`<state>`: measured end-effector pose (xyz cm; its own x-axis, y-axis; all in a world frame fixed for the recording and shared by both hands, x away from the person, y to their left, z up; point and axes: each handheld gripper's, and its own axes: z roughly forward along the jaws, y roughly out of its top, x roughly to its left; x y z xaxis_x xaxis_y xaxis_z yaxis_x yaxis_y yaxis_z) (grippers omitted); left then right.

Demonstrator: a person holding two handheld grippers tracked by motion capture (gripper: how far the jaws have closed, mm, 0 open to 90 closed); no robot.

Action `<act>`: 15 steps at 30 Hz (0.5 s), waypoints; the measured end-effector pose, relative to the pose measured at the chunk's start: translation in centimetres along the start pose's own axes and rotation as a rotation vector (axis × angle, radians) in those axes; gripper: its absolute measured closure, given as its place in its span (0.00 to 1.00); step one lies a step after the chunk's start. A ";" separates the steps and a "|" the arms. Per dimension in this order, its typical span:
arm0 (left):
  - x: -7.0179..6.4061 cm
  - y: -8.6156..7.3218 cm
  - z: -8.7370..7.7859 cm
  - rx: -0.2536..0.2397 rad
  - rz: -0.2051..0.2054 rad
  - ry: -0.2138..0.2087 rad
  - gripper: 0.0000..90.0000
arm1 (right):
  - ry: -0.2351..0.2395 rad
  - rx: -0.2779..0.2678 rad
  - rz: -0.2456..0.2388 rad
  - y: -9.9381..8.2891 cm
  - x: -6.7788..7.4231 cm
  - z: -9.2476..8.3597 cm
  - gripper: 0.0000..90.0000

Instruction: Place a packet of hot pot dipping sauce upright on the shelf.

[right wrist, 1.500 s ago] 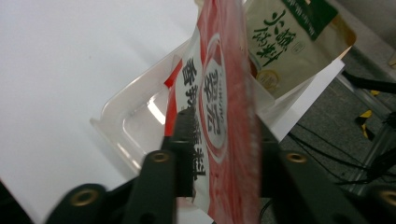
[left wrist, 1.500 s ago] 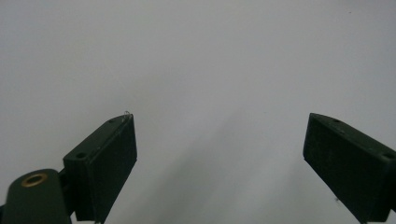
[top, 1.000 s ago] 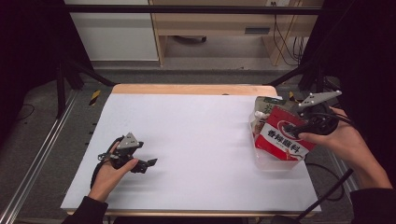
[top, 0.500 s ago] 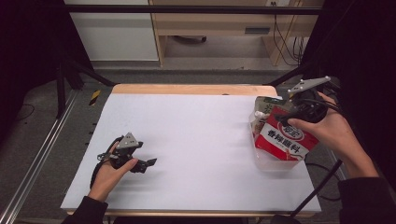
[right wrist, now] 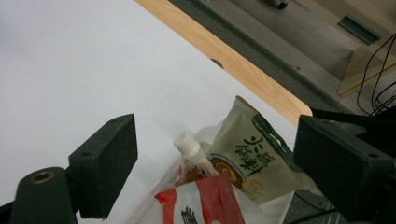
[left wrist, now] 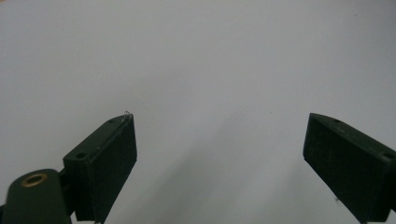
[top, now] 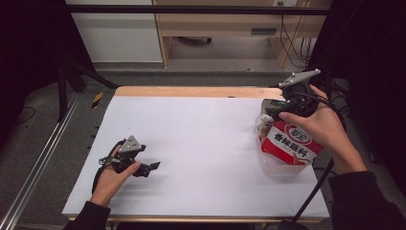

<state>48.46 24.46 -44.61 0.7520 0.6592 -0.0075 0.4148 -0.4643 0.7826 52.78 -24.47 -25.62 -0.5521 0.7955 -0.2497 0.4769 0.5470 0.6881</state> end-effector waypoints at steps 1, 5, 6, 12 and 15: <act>0.0 0.0 0.0 0.000 -0.001 0.001 0.11 | 0.001 -0.003 0.000 0.1 0.1 0.0 0.16; 0.0 -0.1 0.0 0.003 -0.002 0.005 0.11 | -0.002 -0.016 0.008 0.7 0.3 0.2 0.15; 0.1 -0.1 0.0 0.004 -0.002 0.006 0.11 | -0.007 -0.022 0.010 0.8 0.3 0.2 0.15; 0.1 -0.1 0.0 0.005 -0.003 0.010 0.11 | -0.031 -0.061 0.025 1.9 1.9 0.0 0.14; 0.0 -0.1 0.1 0.010 0.004 0.012 0.11 | -0.025 -0.088 0.017 2.4 3.0 0.0 0.15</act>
<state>48.44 24.49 -44.77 0.7474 0.6644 0.0030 0.4171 -0.4728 0.7762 52.34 -20.76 -24.70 -0.5266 0.8115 -0.2533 0.4235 0.5087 0.7496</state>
